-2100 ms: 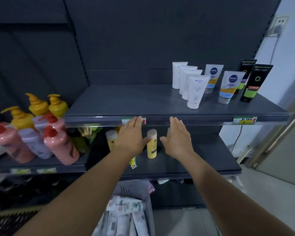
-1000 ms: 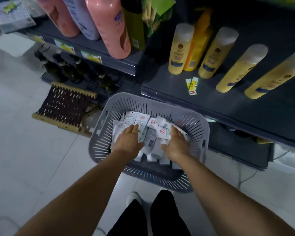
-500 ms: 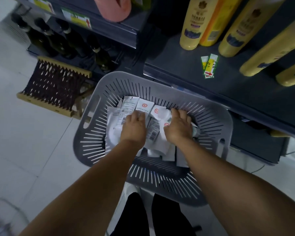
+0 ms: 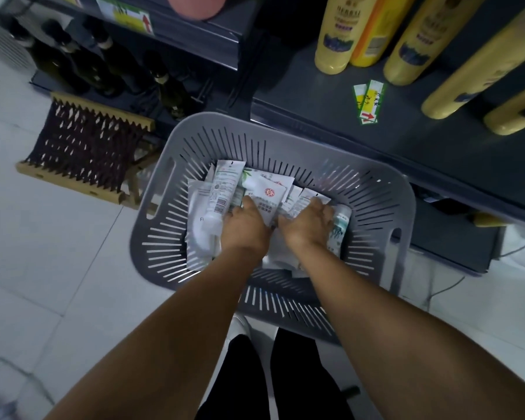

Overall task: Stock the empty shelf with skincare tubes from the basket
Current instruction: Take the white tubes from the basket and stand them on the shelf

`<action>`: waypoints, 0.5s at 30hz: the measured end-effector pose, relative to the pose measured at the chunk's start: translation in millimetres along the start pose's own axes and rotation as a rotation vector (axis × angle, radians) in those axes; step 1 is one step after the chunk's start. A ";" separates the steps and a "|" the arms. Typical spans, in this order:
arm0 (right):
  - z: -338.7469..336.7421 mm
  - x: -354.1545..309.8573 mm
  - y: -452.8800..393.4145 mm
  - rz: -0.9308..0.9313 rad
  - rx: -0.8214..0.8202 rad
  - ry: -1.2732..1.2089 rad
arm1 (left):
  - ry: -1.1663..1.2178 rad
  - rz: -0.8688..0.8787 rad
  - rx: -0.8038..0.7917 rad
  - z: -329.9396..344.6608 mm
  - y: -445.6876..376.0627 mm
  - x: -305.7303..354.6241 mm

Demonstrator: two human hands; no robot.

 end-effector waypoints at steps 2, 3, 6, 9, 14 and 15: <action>10.8 7.5 -6.5 0.122 -0.053 -0.073 | -0.039 0.006 0.018 0.5 0.5 0.1; 16.4 9.5 -7.7 0.156 -0.081 -0.092 | -0.049 0.007 0.025 1.1 0.6 -0.1; 20.2 14.3 -7.9 0.203 -0.109 -0.186 | -0.016 -0.006 0.044 -1.0 1.0 -4.6; 7.0 11.3 0.9 0.128 -0.107 -0.252 | 0.142 -0.020 0.054 -11.7 6.0 -12.2; -31.3 -21.0 42.0 -0.064 -0.099 -0.443 | 0.370 0.079 0.147 -63.2 37.2 -3.9; -43.6 -30.0 52.6 -0.099 -0.088 -0.466 | 0.415 0.102 0.164 -76.7 46.4 -1.1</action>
Point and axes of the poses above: each hand's wrist, its own y-axis away from the middle knuckle, its own z-axis out of the palm, x = y × z, the point moved 9 cm from there along -y, towards the middle knuckle
